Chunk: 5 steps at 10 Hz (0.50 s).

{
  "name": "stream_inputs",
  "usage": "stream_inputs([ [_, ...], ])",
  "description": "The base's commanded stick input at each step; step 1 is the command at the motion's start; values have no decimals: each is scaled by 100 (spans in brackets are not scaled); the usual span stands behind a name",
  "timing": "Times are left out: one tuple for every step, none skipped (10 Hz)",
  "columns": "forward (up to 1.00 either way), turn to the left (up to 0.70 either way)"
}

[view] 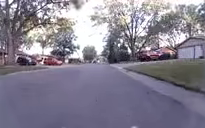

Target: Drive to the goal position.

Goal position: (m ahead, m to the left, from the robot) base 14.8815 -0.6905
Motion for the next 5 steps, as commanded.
stream_inputs([
  [100,0],
  [100,0],
  [100,0],
  [100,0],
  [100,0],
])
